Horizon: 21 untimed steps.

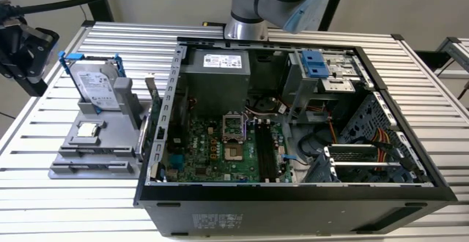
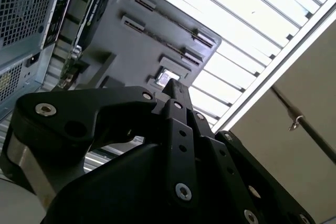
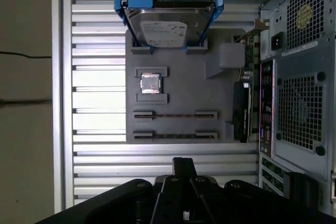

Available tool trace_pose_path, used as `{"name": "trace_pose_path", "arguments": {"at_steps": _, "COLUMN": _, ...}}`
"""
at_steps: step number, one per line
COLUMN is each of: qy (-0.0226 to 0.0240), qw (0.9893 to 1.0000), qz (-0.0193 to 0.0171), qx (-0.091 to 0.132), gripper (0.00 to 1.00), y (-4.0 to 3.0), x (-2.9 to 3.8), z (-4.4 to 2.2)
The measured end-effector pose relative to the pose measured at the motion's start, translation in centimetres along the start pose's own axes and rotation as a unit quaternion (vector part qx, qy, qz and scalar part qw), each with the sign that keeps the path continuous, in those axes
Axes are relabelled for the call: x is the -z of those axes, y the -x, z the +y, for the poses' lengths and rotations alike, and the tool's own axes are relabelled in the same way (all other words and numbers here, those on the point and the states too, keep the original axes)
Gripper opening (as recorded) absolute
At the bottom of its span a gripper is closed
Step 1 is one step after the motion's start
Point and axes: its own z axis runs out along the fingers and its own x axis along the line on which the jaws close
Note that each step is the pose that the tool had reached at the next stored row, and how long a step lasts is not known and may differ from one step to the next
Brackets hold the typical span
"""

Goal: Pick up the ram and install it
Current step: 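Pick up the ram and move it above insertion slot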

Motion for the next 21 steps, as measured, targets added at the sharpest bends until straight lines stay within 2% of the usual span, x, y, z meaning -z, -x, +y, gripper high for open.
{"name": "trace_pose_path", "arguments": {"at_steps": 13, "qy": 0.0, "qw": 1.0, "qz": 0.0, "qx": 0.001, "gripper": 0.0, "y": -0.04, "x": 0.0, "z": 0.0}}
{"name": "trace_pose_path", "arguments": {"at_steps": 21, "qy": 0.0002, "qw": 0.9999, "qz": 0.0008, "qx": 0.016, "gripper": 0.0, "y": -0.05, "x": 0.01, "z": 0.0}}
